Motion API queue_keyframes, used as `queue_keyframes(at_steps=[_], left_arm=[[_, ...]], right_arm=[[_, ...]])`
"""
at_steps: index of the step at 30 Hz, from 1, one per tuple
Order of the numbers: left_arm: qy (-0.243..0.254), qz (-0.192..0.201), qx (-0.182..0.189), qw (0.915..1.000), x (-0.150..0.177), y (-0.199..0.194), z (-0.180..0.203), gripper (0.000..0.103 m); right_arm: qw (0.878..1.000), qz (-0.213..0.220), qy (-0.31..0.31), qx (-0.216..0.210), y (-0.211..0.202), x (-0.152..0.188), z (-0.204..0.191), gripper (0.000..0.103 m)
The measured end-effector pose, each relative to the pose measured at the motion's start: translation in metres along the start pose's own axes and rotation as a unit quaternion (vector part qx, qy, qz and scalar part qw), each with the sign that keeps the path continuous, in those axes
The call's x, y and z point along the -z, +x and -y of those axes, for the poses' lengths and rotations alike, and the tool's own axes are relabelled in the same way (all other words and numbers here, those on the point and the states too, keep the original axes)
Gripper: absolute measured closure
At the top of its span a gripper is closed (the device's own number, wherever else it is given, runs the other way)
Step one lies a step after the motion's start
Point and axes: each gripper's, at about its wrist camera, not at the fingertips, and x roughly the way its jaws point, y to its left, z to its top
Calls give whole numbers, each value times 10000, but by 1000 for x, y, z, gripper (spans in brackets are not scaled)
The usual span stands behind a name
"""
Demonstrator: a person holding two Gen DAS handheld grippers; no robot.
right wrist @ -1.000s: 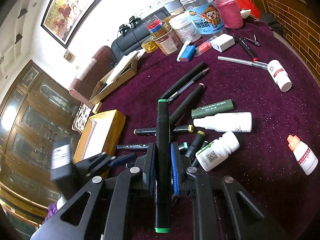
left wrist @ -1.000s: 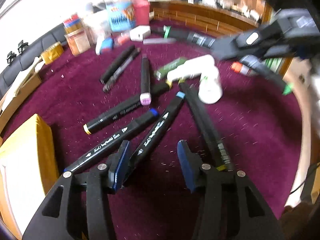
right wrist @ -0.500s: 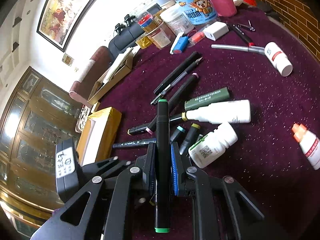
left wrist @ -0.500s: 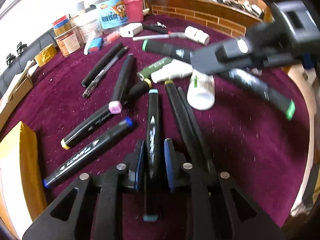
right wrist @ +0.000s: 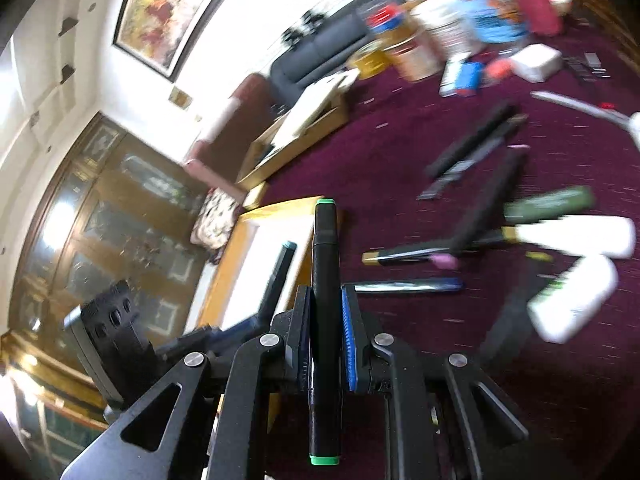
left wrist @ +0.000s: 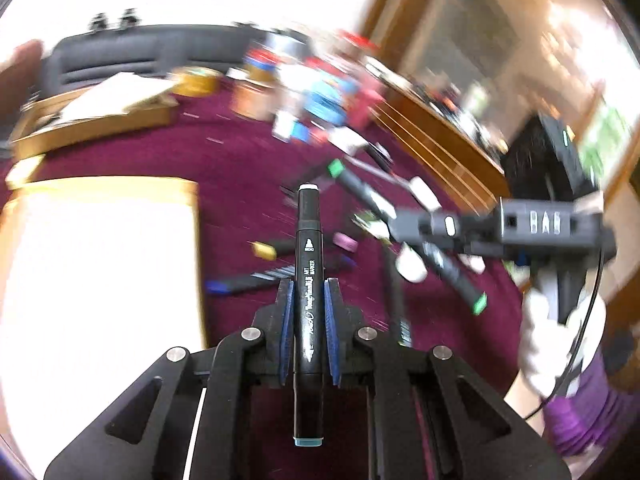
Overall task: Organize rigid objects
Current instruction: 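Carry both markers into the yellow-rimmed box and open both grippers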
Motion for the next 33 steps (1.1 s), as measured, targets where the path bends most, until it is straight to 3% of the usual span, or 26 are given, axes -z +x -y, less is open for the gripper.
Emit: queue_keyframes(at_steps=[3, 8, 16, 18, 21, 24, 26, 30, 33], left_arm=[[-383, 96, -578, 9975, -13, -10, -44, 91], [-1030, -183, -856, 9908, -13, 17, -101, 91], [-1723, -85, -668, 9827, -4, 37, -136, 91], [-1810, -13, -609, 9816, -2, 33, -139, 83], [-1837, 46, -635, 9809, -5, 30, -142, 70], [-1710, 163, -722, 9825, -6, 18, -131, 70], [-1583, 241, -801, 9838, -8, 9, -120, 67], [-1015, 415, -792, 9908, -14, -3, -75, 51], [-615, 314, -634, 9956, -16, 6, -40, 50]], right_arm=[[9996, -255, -43, -109, 42, -7, -26, 90], [9977, -569, -149, 349, 117, -15, -59, 90], [9905, -735, -301, 1126, 169, -16, -70, 90], [9895, -649, -260, 1264, 170, -15, -69, 89], [9889, -551, -276, 1353, 163, -15, -66, 83], [9918, -334, -295, 1197, 137, -16, -65, 73], [9928, -84, -357, 1138, 111, -16, -62, 70], [9890, 581, -430, 1293, 47, -13, -41, 61], [9804, 1095, -243, 1619, -4, -9, -5, 60]])
